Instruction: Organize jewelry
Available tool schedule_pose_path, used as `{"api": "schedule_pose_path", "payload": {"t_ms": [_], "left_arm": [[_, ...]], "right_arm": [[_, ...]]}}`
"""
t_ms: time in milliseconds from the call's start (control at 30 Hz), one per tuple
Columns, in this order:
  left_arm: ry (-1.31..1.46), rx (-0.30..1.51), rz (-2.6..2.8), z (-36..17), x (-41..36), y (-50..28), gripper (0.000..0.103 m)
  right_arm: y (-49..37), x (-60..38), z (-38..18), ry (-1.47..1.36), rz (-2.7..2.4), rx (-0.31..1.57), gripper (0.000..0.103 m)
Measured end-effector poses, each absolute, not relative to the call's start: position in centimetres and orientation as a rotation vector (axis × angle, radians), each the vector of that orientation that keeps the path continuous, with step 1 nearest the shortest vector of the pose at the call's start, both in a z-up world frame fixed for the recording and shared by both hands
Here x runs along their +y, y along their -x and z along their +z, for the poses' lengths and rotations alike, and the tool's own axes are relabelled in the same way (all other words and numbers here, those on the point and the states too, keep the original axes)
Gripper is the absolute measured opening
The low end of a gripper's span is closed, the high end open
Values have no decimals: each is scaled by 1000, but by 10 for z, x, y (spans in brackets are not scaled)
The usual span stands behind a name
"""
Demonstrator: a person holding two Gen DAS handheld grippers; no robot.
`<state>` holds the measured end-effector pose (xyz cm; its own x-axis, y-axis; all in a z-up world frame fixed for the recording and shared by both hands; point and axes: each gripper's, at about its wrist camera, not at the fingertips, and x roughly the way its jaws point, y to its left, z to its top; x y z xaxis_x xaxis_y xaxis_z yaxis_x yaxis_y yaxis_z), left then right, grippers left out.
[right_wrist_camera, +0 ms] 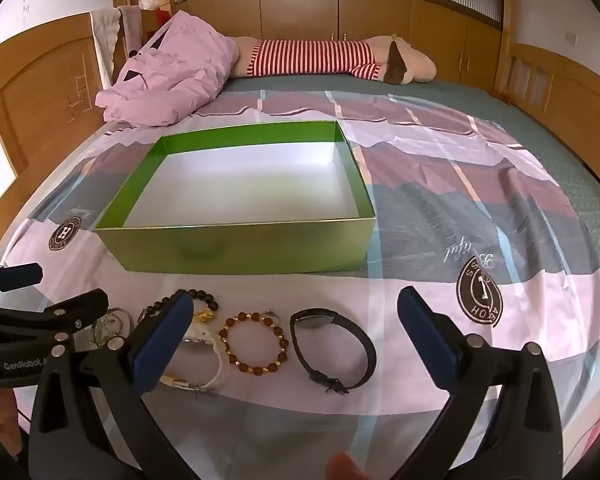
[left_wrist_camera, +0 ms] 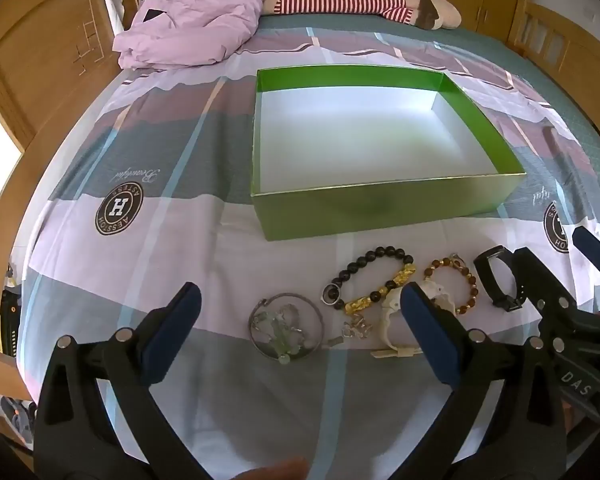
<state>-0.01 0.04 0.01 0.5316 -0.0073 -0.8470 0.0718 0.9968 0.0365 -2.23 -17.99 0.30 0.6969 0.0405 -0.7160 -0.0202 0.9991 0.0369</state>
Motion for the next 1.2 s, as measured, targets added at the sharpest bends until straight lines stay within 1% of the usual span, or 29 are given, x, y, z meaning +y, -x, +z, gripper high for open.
{"api": "schedule_pose_path", "payload": {"t_ms": [1200], "left_arm": [[-77, 1016, -43, -2, 2, 0, 101]], "right_arm": [[20, -177, 0, -34, 32, 802, 102]]}}
